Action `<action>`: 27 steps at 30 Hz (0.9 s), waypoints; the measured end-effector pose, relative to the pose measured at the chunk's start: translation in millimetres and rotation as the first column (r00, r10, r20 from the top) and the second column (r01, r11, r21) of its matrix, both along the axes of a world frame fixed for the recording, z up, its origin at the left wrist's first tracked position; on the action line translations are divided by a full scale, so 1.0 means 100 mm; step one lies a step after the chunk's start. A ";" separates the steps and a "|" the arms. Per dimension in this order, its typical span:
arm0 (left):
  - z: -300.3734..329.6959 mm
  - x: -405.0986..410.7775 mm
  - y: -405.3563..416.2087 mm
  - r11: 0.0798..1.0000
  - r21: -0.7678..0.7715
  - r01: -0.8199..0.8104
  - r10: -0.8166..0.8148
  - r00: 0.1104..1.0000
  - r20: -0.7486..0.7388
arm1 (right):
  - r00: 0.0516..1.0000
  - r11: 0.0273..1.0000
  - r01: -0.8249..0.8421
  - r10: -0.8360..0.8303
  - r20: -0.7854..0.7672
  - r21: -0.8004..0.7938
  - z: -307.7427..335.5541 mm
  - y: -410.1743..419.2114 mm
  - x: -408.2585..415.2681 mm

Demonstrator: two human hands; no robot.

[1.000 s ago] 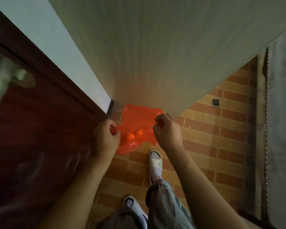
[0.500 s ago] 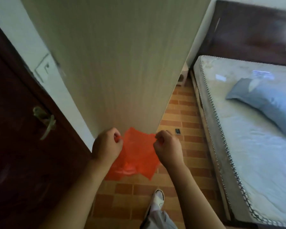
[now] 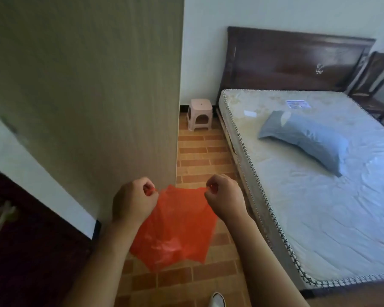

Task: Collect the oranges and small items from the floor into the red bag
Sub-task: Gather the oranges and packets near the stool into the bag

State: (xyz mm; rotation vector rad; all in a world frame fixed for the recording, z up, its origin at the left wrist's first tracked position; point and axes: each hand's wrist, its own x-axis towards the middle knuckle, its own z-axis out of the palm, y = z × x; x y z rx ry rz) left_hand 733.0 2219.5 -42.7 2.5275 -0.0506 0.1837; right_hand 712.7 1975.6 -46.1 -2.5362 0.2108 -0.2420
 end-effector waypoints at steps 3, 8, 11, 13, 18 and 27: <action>-0.03 0.13 -0.39 1.000 0.002 0.009 -0.009 1.000 -0.018 | 0.999 1.000 0.001 -0.001 -0.034 0.015 -0.06 -0.40 0.14; -0.07 0.36 -1.11 1.000 -0.006 -0.003 0.003 0.999 -0.054 | 1.000 0.999 0.007 -0.005 -0.026 0.050 -0.16 -1.06 0.38; -0.10 0.50 -1.52 1.000 -0.008 0.000 -0.001 0.996 -0.088 | 0.999 0.998 0.015 -0.012 -0.050 0.053 -0.20 -1.46 0.49; -0.12 0.60 -1.75 1.000 -0.007 0.005 -0.005 0.996 -0.087 | 0.998 0.998 0.025 -0.022 -0.052 0.056 -0.21 -1.72 0.56; -0.19 0.82 -2.26 1.000 -0.021 0.022 -0.024 0.997 -0.074 | 0.997 0.994 0.066 -0.063 -0.035 0.091 -0.27 -2.24 0.76; -0.29 1.35 -2.74 0.994 -0.055 0.092 -0.096 0.992 -0.078 | 0.988 0.977 0.157 -0.153 -0.039 0.148 -0.43 -2.79 1.14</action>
